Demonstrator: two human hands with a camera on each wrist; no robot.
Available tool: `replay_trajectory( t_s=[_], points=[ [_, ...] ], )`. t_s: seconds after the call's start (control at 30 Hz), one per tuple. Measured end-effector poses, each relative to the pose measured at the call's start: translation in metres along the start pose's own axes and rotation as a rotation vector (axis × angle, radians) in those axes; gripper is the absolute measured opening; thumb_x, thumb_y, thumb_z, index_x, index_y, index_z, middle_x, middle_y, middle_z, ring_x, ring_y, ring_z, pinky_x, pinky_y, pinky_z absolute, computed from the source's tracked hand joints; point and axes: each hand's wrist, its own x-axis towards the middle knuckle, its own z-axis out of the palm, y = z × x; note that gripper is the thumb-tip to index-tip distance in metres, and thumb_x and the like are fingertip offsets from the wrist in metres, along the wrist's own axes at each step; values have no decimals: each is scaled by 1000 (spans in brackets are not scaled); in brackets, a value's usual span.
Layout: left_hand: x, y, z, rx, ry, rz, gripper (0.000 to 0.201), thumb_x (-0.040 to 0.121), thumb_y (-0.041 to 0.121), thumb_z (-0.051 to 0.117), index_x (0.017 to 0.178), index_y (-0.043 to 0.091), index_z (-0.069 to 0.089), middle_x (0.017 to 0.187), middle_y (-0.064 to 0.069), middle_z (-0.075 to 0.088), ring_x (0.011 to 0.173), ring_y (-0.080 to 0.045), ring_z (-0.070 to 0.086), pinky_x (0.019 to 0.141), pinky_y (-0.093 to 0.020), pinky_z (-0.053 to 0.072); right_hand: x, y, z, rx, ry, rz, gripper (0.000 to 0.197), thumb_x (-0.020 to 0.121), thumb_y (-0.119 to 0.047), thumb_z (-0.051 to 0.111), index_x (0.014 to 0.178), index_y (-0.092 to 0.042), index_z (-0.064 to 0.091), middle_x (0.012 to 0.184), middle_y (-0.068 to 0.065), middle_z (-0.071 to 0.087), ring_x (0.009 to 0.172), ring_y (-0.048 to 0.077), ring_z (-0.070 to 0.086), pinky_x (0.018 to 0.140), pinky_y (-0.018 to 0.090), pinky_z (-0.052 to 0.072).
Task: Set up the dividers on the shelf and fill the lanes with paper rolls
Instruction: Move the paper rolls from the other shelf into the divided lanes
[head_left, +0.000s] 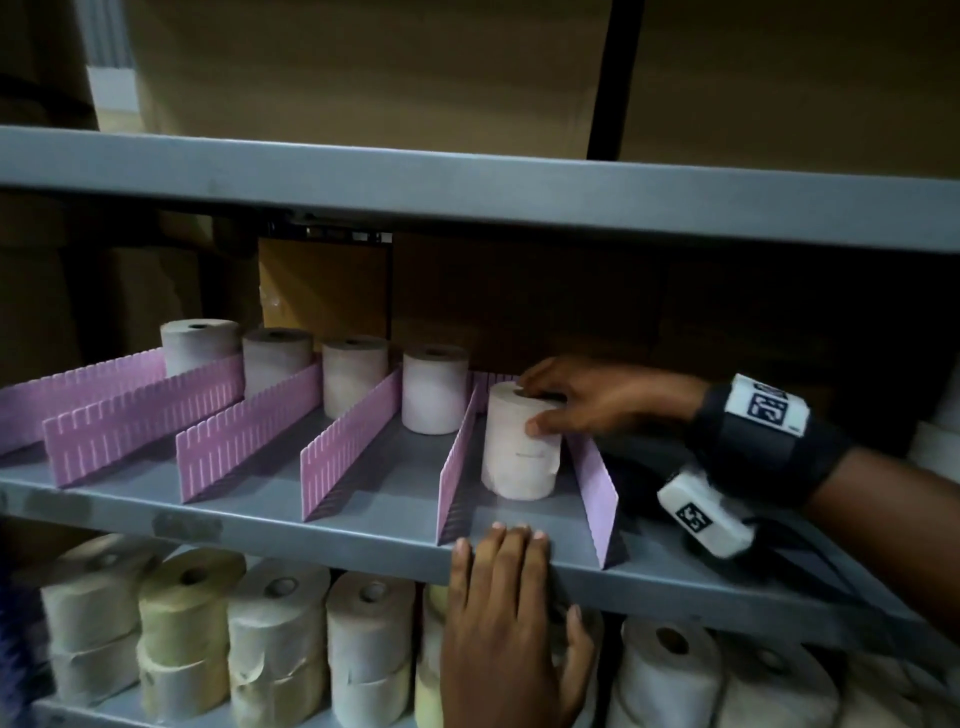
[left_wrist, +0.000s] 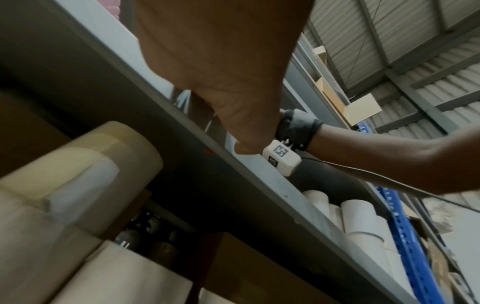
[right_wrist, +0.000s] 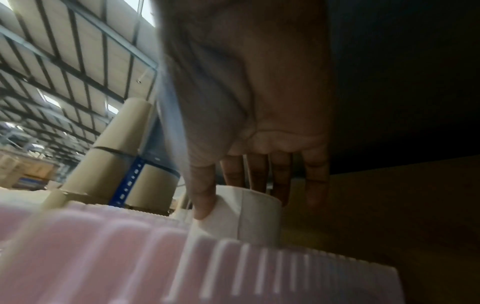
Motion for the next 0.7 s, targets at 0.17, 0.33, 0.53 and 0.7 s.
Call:
replay_trajectory(
  t_s=[0.17, 0.33, 0.53, 0.7],
  points=[
    [-2, -3, -1, 4, -30, 15, 60, 71, 43, 66, 121, 10, 73, 127, -8, 69, 123, -31, 63, 108, -52, 37, 25, 22, 3, 26, 55, 1, 25, 95, -26, 63, 100, -2, 70, 98, 14, 70, 91, 33, 66, 82, 48, 50],
    [0, -1, -10, -25, -92, 4, 61, 74, 47, 62, 124, 12, 71, 130, -5, 67, 126, -28, 61, 111, -49, 33, 42, 34, 3, 25, 20, 77, 29, 96, -23, 61, 109, 2, 66, 109, 20, 68, 95, 31, 64, 85, 36, 49],
    [0, -4, -17, -70, -141, 18, 65, 74, 50, 63, 128, 14, 69, 134, -3, 65, 130, -26, 58, 112, -49, 32, 54, 49, 6, -68, 37, 148, 41, 98, -28, 57, 133, -7, 56, 135, 13, 56, 121, 27, 52, 101, 28, 36],
    [1, -4, -22, -72, -178, 36, 68, 73, 50, 63, 129, 13, 68, 135, -3, 64, 131, -26, 58, 111, -49, 33, 62, 64, 10, -61, 33, 205, 46, 98, -31, 56, 139, -11, 51, 141, 12, 52, 127, 27, 48, 106, 31, 34]
  ],
)
